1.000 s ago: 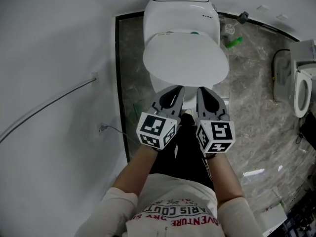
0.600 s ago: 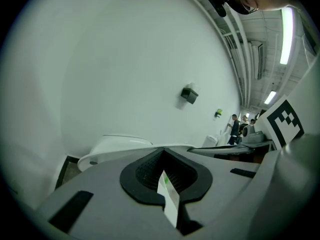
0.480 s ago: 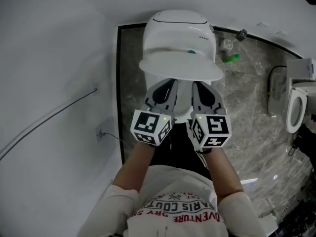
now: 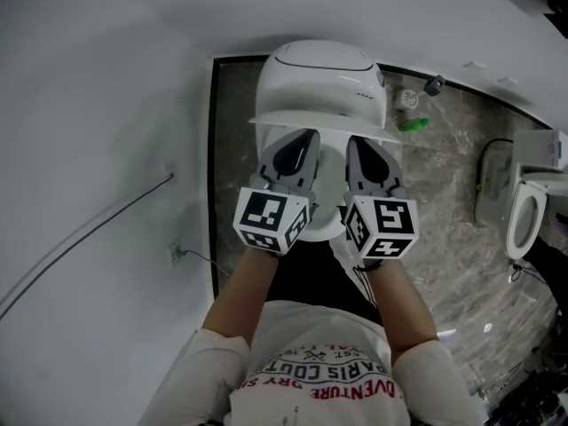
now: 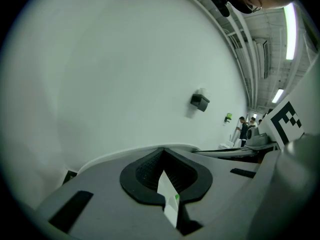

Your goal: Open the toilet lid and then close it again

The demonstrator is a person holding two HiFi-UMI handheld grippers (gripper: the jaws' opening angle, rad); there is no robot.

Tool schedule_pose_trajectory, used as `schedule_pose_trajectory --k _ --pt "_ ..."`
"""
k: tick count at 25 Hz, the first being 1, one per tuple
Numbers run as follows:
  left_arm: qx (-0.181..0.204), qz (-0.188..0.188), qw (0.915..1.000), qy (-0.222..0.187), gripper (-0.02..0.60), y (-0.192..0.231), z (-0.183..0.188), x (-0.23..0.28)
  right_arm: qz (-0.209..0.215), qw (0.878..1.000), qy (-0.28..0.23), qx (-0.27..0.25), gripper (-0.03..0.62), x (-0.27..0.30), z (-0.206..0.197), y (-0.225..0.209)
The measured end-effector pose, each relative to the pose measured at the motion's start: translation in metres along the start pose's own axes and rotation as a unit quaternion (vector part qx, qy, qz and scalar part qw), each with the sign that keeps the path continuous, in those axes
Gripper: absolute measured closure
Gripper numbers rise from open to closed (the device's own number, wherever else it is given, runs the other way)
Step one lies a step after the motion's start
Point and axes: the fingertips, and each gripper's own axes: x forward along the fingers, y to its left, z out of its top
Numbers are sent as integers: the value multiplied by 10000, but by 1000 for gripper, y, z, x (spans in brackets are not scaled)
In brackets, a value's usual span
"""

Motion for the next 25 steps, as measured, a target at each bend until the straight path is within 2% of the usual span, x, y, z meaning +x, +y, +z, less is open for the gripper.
schedule_pose_trajectory --k 4,16,21,25 --pt "138 -78 9999 25 575 11 15 22 -101 9999 -58 15 580 21 16 -11" --pt "91 -53 9992 387 575 56 30 93 -379 9992 17 115 580 83 48 -52" --pt "58 55 9992 402 575 83 35 109 -588 9981 -25 159 580 101 57 -70" --pt "115 25 9990 438 575 88 40 117 -668 9976 -12 190 580 108 61 -81"
